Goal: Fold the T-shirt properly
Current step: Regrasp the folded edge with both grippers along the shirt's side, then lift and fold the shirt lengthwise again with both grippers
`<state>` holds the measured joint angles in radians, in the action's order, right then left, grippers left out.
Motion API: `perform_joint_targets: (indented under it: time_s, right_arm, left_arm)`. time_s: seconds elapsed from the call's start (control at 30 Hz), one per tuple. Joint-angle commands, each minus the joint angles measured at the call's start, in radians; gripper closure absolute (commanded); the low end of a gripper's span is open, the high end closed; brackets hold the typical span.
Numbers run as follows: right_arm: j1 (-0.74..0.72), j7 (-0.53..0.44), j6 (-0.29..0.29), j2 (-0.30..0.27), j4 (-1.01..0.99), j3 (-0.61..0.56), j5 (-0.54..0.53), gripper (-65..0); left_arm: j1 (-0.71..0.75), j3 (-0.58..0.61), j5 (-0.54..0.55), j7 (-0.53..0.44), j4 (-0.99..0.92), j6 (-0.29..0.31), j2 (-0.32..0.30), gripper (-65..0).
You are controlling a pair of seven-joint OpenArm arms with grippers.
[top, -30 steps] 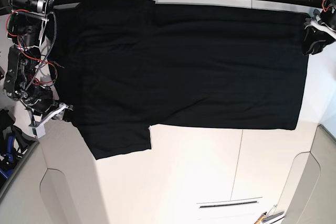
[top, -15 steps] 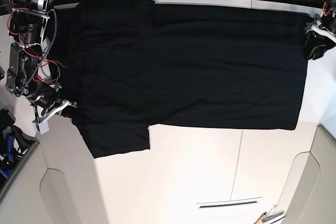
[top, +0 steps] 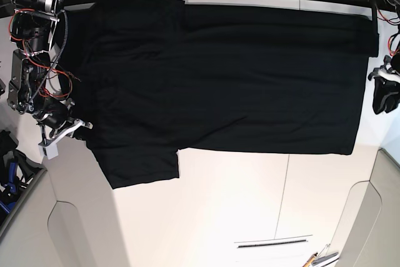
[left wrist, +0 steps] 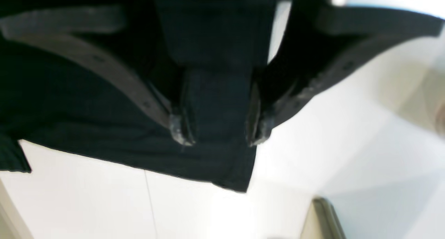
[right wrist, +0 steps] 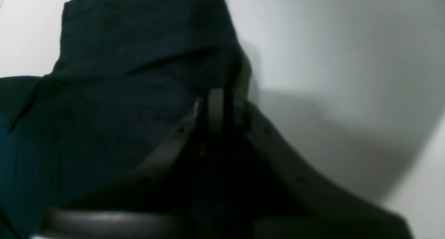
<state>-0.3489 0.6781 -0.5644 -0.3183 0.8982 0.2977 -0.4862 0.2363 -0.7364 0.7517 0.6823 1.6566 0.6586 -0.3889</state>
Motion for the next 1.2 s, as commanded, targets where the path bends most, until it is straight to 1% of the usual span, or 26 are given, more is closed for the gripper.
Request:
perform_joint_targets:
  time_s: [0.0,0.07,0.13,0.27,0.53,0.7,0.73,0.77,0.83,0.87,0.97,1.07,1.17]
  right_arm:
    - [-0.017,0.011,0.000,-0.011,0.007,-0.001,0.004,0.0]
    - [-0.017,0.010,0.000,-0.011,0.007,-0.001,0.004,0.0]
    - [-0.016,0.010,0.000,-0.011,0.007,-0.001,0.004,0.0]
    - [-0.017,0.010,0.000,-0.011,0.007,-0.001,0.004,0.0]
    - [-0.016,0.010,0.000,-0.011,0.007,-0.001,0.004,0.0]
    - [-0.016,0.010,0.000,-0.011,0.007,-0.001,0.007,0.0]
    - [-0.016,0.010,0.000,-0.011,0.007,-0.001,0.007,0.0]
    - [-0.017,0.010,0.000,-0.011,0.007,-0.001,0.006,0.0]
    - [-0.017,0.010,0.000,-0.011,0.007,-0.001,0.007,0.0]
    - [-0.016,0.010,0.000,-0.011,0.007,-0.001,0.007,0.0]
    - [-0.016,0.010,0.000,-0.011,0.007,-0.001,0.006,0.0]
    - [-0.016,0.010,0.000,-0.011,0.007,-0.001,0.006,0.0]
    - [-0.016,0.010,0.000,-0.011,0.007,-0.001,0.006,0.0]
  left_arm:
    - [-0.020,0.009,0.011,-0.021,-0.006,-0.009,-0.032,-27.2]
    - [-0.055,0.051,-0.002,-0.026,-0.055,-0.024,-0.058,-27.2]
    - [-0.094,0.105,-0.037,-0.051,-0.119,-0.033,-0.083,-27.2]
    - [-0.209,0.213,-0.119,-0.097,-0.267,-0.075,-0.116,-27.2]
    - [-0.477,0.351,-0.207,-0.156,-0.598,-0.102,-0.144,-27.2]
    - [-0.626,0.375,-0.235,-0.200,-0.797,-0.101,-0.146,-27.2]
    - [-0.646,0.380,-0.248,-0.220,-0.828,-0.101,-0.146,-27.5]
    - [-0.663,0.389,-0.266,-0.239,-0.856,-0.101,-0.146,-29.0]
    - [-0.685,0.419,-0.293,-0.276,-0.903,-0.103,-0.146,-34.0]
    - [-0.692,0.438,-0.306,-0.292,-0.923,-0.114,-0.146,-34.7]
    - [-0.702,0.502,-0.332,-0.344,-0.974,-0.152,-0.145,-34.7]
    - [-0.702,0.545,-0.330,-0.367,-1.000,-0.154,-0.140,-34.7]
    - [-0.702,0.548,-0.330,-0.365,-1.002,-0.154,-0.125,-34.7]
